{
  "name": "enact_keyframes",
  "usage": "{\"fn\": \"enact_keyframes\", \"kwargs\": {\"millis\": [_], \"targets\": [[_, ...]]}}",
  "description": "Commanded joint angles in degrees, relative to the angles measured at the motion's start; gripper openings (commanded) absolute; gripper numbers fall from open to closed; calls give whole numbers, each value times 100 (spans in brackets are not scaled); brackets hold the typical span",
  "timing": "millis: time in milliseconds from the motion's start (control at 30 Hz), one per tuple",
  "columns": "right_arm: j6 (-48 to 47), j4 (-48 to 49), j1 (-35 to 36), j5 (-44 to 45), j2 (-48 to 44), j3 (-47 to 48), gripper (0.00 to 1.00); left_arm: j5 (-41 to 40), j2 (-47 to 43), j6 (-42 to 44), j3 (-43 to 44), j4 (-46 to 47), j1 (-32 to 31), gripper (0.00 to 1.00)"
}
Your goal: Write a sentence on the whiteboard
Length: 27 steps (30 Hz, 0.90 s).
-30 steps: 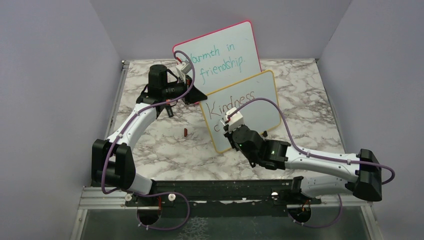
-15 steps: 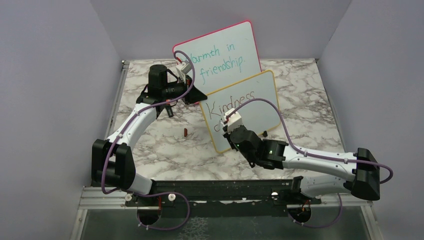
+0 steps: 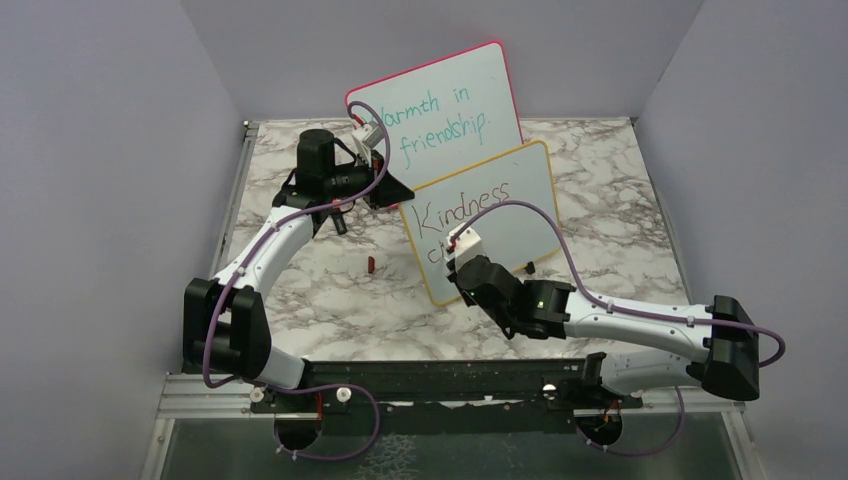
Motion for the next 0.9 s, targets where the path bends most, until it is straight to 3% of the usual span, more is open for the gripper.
{"fn": "enact_keyframes", "kwargs": {"millis": [0,867], "targets": [[196,-352,-31,-229,141,-39,1,-146,65,163,-152,-397,-167,0],[-45,368,-31,476,-124,-126,1,-146,74,172,-160,-397,-167,0]]}}
